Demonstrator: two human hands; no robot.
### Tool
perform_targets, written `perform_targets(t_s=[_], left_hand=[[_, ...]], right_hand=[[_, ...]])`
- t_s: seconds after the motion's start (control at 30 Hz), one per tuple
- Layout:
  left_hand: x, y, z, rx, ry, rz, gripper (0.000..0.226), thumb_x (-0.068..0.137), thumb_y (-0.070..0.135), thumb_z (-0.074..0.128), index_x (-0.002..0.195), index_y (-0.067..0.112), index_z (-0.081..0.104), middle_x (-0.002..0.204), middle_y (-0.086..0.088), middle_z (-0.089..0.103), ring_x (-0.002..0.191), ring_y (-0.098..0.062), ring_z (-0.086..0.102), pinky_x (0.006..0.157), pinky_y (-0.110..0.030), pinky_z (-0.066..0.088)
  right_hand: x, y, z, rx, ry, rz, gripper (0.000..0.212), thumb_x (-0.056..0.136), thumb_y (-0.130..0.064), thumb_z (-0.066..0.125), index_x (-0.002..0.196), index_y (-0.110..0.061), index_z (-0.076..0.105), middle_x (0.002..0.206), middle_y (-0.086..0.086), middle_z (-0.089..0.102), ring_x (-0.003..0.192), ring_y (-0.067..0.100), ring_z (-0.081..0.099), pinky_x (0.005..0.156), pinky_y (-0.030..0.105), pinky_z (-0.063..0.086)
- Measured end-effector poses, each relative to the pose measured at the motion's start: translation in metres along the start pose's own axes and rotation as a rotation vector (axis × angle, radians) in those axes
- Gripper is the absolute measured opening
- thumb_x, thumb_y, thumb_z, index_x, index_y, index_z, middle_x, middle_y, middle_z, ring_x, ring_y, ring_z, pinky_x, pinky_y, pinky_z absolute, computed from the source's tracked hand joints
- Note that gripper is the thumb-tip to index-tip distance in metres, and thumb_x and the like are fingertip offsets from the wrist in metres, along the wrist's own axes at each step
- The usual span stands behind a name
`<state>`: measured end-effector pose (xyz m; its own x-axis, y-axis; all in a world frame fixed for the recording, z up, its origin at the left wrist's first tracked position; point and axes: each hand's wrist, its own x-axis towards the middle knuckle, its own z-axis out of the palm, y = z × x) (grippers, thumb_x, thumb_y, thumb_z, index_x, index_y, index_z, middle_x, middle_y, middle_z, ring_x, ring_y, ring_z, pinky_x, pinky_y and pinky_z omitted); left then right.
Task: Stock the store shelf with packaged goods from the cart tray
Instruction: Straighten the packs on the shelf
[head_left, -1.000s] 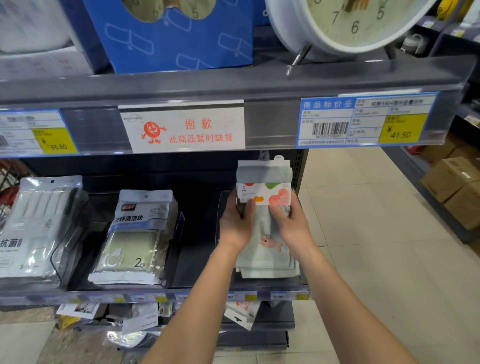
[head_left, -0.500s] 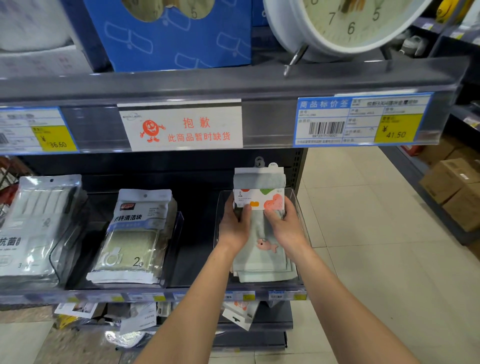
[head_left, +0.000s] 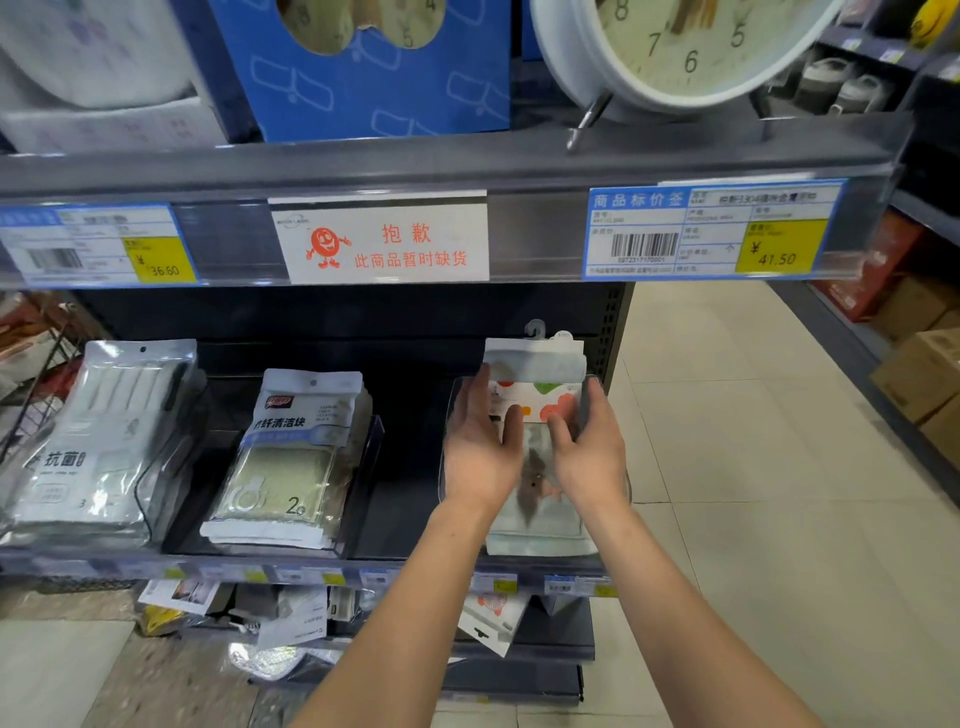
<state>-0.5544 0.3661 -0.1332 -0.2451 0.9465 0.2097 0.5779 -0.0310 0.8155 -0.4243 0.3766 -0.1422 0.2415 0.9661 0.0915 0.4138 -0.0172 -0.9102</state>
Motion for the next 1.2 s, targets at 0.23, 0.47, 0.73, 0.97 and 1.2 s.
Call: perform_targets(t_s=[0.23, 0.47, 0.73, 0.97, 1.2], left_hand=[[-0.001, 0.007, -0.028, 0.217, 0.111, 0.127, 0.058, 0.095, 0.044, 0.051, 0.149, 0.021, 0.05, 0.152, -0.011, 0.055, 0.134, -0.034, 0.056, 0.106, -0.05, 0.051], [-0.01, -0.015, -0.089, 0.492, 0.196, 0.072, 0.058, 0.09, 0.044, 0.047, 0.141, 0.019, 0.06, 0.142, -0.011, 0.063, 0.12, -0.038, 0.064, 0.094, -0.05, 0.055], [-0.025, -0.069, -0.181, 0.65, 0.208, -0.084, 0.047, 0.092, 0.035, 0.058, 0.134, 0.015, 0.059, 0.131, -0.014, 0.063, 0.114, -0.039, 0.062, 0.096, -0.048, 0.051], [-0.009, -0.145, -0.25, 0.542, 0.191, -0.119, 0.054, 0.093, 0.048, 0.042, 0.134, 0.017, 0.059, 0.141, -0.01, 0.06, 0.121, -0.037, 0.061, 0.101, -0.051, 0.051], [0.032, -0.206, -0.275, 0.3, -0.02, -0.126, 0.061, 0.094, 0.04, 0.052, 0.152, 0.024, 0.047, 0.147, -0.01, 0.057, 0.126, -0.037, 0.059, 0.102, -0.05, 0.051]], right_hand=[[-0.009, -0.026, -0.005, -0.135, 0.032, -0.23, 0.054, 0.095, -0.021, 0.058, 0.147, -0.023, 0.045, 0.143, -0.006, 0.055, 0.123, 0.018, 0.059, 0.1, 0.035, 0.05], [-0.023, -0.059, 0.036, -0.377, -0.173, -0.532, 0.046, 0.093, -0.024, 0.052, 0.135, -0.01, 0.064, 0.142, 0.012, 0.061, 0.133, 0.026, 0.057, 0.104, 0.043, 0.047], [-0.056, -0.101, 0.111, -0.426, -0.44, -0.555, 0.054, 0.101, -0.03, 0.055, 0.152, -0.015, 0.045, 0.163, 0.002, 0.036, 0.152, 0.018, 0.028, 0.119, 0.031, 0.028], [-0.083, -0.117, 0.198, -0.421, -0.491, -0.425, 0.057, 0.1, -0.036, 0.057, 0.151, -0.016, 0.044, 0.157, 0.004, 0.044, 0.142, 0.024, 0.045, 0.109, 0.037, 0.045], [-0.087, -0.119, 0.255, -0.388, -0.289, -0.082, 0.069, 0.094, -0.045, 0.067, 0.148, -0.01, 0.045, 0.138, 0.014, 0.059, 0.125, 0.031, 0.058, 0.102, 0.035, 0.048]])
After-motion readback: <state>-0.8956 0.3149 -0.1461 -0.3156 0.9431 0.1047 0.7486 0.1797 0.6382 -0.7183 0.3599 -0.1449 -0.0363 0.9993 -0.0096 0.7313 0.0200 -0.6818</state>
